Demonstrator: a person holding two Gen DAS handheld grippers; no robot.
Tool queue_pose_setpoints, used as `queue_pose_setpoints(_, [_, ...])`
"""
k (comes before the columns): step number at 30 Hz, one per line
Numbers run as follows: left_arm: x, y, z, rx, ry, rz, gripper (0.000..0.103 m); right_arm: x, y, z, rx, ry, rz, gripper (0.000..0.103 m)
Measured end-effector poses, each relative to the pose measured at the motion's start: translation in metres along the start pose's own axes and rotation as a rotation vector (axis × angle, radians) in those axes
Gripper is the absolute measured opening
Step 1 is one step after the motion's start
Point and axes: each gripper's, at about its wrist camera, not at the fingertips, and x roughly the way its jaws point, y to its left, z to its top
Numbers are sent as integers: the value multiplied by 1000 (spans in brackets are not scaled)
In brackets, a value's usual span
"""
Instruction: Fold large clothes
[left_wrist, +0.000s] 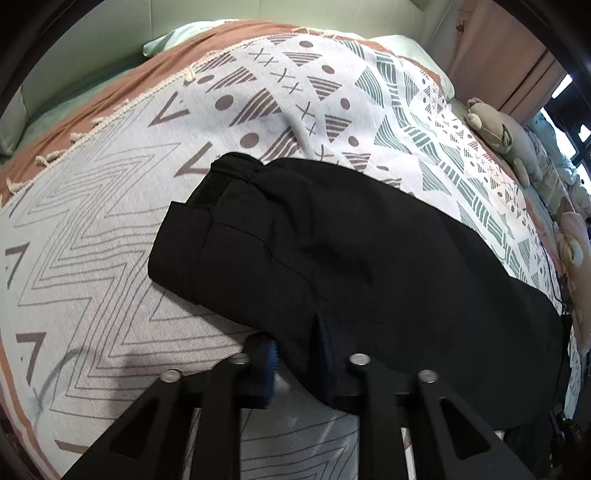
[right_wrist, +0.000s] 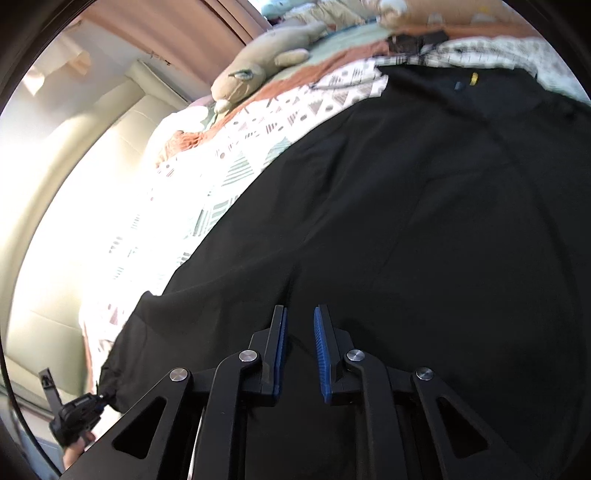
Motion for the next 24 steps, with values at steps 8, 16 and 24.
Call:
queue_pose_setpoints(8, [-65,-33,28,67,-148,-93,3,26,-2,-5,42,72,40,17])
queue_pose_setpoints(16, [-155,-113,44,203,-285,-209,2,-43,-11,-20,107,-3,89,47])
queue_pose_setpoints(24, [-232,-191,19,318,-346,-332,2,-136,-30,-24,142,-123,49,50])
